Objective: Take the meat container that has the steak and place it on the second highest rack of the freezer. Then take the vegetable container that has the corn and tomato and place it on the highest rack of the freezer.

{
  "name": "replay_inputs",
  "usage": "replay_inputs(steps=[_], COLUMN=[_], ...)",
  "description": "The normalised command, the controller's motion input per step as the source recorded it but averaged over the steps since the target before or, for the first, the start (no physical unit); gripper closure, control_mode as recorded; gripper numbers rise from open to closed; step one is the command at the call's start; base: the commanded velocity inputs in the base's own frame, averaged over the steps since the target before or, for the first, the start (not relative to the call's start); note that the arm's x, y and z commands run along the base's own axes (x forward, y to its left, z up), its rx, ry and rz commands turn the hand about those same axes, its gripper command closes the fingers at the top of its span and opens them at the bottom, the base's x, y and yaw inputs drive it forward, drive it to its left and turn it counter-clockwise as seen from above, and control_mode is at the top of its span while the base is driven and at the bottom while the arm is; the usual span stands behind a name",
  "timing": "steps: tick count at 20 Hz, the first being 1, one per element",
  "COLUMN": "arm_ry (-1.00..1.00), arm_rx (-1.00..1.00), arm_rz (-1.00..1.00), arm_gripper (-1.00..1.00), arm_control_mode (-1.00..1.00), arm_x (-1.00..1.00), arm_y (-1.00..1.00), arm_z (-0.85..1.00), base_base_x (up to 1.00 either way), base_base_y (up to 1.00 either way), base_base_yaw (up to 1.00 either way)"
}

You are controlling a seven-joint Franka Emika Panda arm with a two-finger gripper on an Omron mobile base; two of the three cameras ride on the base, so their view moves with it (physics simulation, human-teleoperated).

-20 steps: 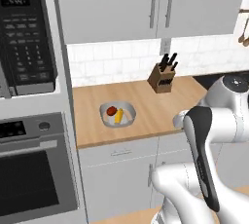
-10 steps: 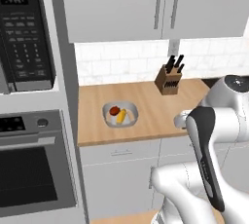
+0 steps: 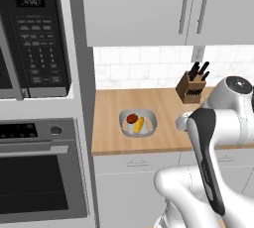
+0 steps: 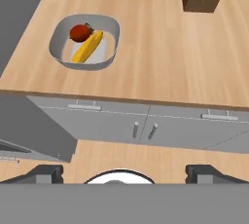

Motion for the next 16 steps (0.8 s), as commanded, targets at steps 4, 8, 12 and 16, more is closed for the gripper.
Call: replay_inputs(steps=[4,8,12,16], arm_ry=[0.0,0.0,0.01,0.06], arm_rx=[0.0,0.0,0.0,0.0], arm_rz=[0.0,0.0,0.0,0.0], arm_gripper=[-1.0,-1.0,-1.0,-1.0], arm_control_mode=[1.0,1.0,-1.0,-1.0], arm_x=[0.0,0.0,0.24,0.69], arm_y=[0.0,0.0,0.02,0.23], arm_z=[0.0,0.0,-0.06,-0.28], base_base_x=[0.0,0.0,0.0,0.0], base_base_y=[0.0,0.0,0.0,0.0], base_base_yaw=[0.0,0.0,0.0,0.0])
